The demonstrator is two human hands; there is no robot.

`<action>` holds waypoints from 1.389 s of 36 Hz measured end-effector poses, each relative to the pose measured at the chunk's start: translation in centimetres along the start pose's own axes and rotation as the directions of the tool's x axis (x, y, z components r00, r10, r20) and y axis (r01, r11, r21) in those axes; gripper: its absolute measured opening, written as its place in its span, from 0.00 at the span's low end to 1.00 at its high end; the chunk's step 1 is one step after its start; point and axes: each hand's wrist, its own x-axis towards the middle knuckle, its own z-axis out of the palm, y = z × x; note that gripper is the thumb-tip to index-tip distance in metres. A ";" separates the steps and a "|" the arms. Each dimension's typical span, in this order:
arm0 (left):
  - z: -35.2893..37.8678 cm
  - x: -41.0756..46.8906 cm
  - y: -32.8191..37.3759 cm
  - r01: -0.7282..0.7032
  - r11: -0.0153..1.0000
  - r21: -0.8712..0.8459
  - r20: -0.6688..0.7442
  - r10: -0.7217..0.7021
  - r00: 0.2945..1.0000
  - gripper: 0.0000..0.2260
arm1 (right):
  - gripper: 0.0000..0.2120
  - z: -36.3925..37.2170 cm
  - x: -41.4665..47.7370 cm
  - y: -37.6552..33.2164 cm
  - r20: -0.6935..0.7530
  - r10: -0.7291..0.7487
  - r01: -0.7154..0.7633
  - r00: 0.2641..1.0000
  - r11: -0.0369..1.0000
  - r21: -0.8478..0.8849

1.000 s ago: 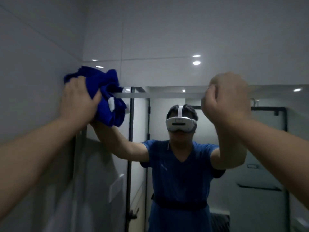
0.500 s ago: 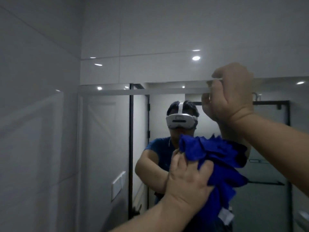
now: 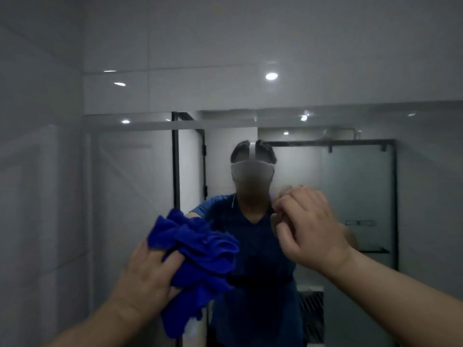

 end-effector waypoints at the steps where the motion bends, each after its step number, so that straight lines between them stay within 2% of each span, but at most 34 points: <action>1: -0.3 -0.3 -1.0 0.038 0.999 0.035 0.005 -0.038 0.999 0.33 | 0.10 -0.1 -0.3 0.4 0.004 -0.022 0.022 1.000 1.000 0.006; 4: -1.8 0.2 -3.8 0.241 0.962 0.132 -0.061 -0.235 0.970 0.34 | 0.10 -0.1 -0.8 1.0 0.014 -0.057 0.056 0.998 0.998 0.025; 6: -3.0 1.7 -5.1 0.435 0.887 0.156 -0.152 -0.413 0.898 0.34 | 0.09 0.0 -0.8 1.0 0.023 -0.058 0.057 0.998 0.997 0.045; 7: -3.4 2.7 -5.7 0.525 0.840 0.137 -0.205 -0.495 0.845 0.34 | 0.08 0.0 -0.9 1.0 0.027 -0.059 0.058 0.998 0.997 0.056; 9: -4.3 5.6 -6.0 0.680 0.733 -0.020 -0.271 -0.658 0.702 0.34 | 0.07 0.1 -1.1 1.1 0.028 -0.068 0.065 0.997 0.995 0.077; 11: -5.3 9.7 -5.0 0.761 0.616 -0.203 -0.271 -0.783 0.560 0.32 | 0.06 -0.1 -1.2 1.1 0.033 -0.071 0.067 0.997 0.993 0.100; 12: -5.7 11.9 -4.2 0.786 0.575 -0.228 -0.276 -0.812 0.514 0.31 | 0.07 -0.2 -1.1 1.1 0.040 -0.068 0.063 0.997 0.991 0.114; 13: -6.0 14.1 -3.2 0.796 0.567 -0.212 -0.293 -0.814 0.501 0.30 | 0.07 -0.4 -1.0 1.1 0.048 -0.056 0.049 0.997 0.990 0.130; 14: -6.1 16.2 -2.1 0.792 0.586 -0.173 -0.310 -0.795 0.521 0.30 | 0.08 -0.7 -0.9 0.9 0.055 -0.035 0.026 0.998 0.988 0.155; 17: -6.4 21.2 3.3 0.684 0.729 -0.023 -0.324 -0.653 0.684 0.28 | 0.07 -1.6 -0.3 -0.2 0.027 0.077 -0.081 0.997 0.954 0.289; 20: -6.6 23.9 9.4 0.567 0.819 0.091 -0.239 -0.535 0.811 0.30 | 0.07 -3.0 0.3 -1.9 -0.136 0.261 -0.159 0.956 0.846 0.510; 23: -6.7 25.3 14.2 0.530 0.832 0.164 -0.108 -0.519 0.848 0.38 | 0.10 -5.1 0.9 -3.1 -0.309 0.282 -0.087 0.908 0.850 0.519; 25: -6.8 26.0 16.1 0.560 0.815 0.147 -0.018 -0.564 0.825 0.42 | 0.12 -6.1 0.9 -3.8 -0.281 0.280 -0.101 0.918 0.850 0.517; 27: -7.1 26.9 17.3 0.610 0.790 0.067 0.063 -0.613 0.787 0.42 | 0.14 -6.4 0.2 -4.5 -0.186 0.362 -0.204 0.913 0.802 0.561; 30: -8.2 28.0 19.1 0.682 0.725 -0.099 0.232 -0.650 0.724 0.36 | 0.15 -6.2 -1.4 -4.8 -0.097 0.532 -0.379 0.841 0.708 0.596; 32: -9.2 28.5 20.4 0.769 0.623 -0.144 0.419 -0.665 0.618 0.37 | 0.16 -6.5 -1.9 -4.6 -0.082 0.613 -0.455 0.786 0.663 0.594; 33: -9.8 28.5 21.1 0.806 0.564 -0.180 0.519 -0.642 0.564 0.36 | 0.19 -6.6 -1.9 -4.5 -0.084 0.636 -0.484 0.767 0.661 0.574; 34: -10.3 28.4 21.7 0.822 0.512 -0.250 0.614 -0.572 0.544 0.30 | 0.24 -6.7 -1.8 -4.4 -0.074 0.646 -0.514 0.759 0.666 0.540; 36: -10.4 28.2 22.6 0.808 0.473 -0.350 0.718 -0.419 0.556 0.13 | 0.34 -6.6 -1.4 -4.2 0.010 0.684 -0.612 0.729 0.646 0.456; 37: -10.5 27.9 23.0 0.818 0.444 -0.366 0.753 -0.375 0.540 0.13 | 0.37 -6.6 -1.2 -3.9 0.046 0.713 -0.665 0.699 0.626 0.408; 39: -10.7 27.7 24.0 0.858 0.202 -0.472 0.823 -0.248 0.511 0.11 | 0.39 -6.6 -0.9 -2.8 0.040 0.759 -0.723 0.650 0.602 0.340; 40: -11.1 27.7 24.6 0.863 0.112 -0.492 0.844 -0.182 0.504 0.10 | 0.38 -6.6 -0.7 -1.9 0.012 0.769 -0.734 0.640 0.606 0.306; 41: -11.2 27.6 24.6 0.859 0.085 -0.505 0.849 -0.134 0.512 0.11 | 0.35 -6.8 -0.3 -0.8 -0.023 0.768 -0.740 0.640 0.623 0.253; 42: -11.3 27.4 24.6 0.859 0.123 -0.497 0.852 -0.116 0.510 0.10 | 0.32 -6.9 0.1 0.5 -0.067 0.757 -0.737 0.649 0.649 0.188; 43: -11.4 27.2 24.4 0.835 0.248 -0.491 0.835 -0.138 0.532 0.11 | 0.29 -7.1 0.7 2.0 -0.119 0.740 -0.729 0.662 0.673 0.128; 45: -11.2 26.5 23.5 0.694 0.494 -0.523 0.697 -0.221 0.683 0.13 | 0.25 -8.0 2.7 4.9 -0.214 0.703 -0.710 0.678 0.702 0.055; 47: -10.6 26.0 22.0 0.470 0.723 -0.506 0.406 -0.281 0.870 0.12 | 0.24 -9.2 5.1 7.1 -0.292 0.685 -0.705 0.667 0.708 0.050; 48: -10.1 25.7 21.2 0.340 0.844 -0.414 0.227 -0.267 0.937 0.11 | 0.24 -9.6 6.2 7.6 -0.322 0.682 -0.705 0.657 0.707 0.059; 49: -9.5 25.3 20.4 0.230 0.923 -0.308 0.060 -0.223 0.973 0.08 | 0.25 -9.8 7.2 7.8 -0.346 0.672 -0.699 0.655 0.713 0.060; 50: -8.9 24.8 19.7 0.132 0.960 -0.246 -0.065 -0.152 0.986 0.03 | 0.25 -9.8 7.8 7.8 -0.363 0.650 -0.682 0.668 0.730 0.052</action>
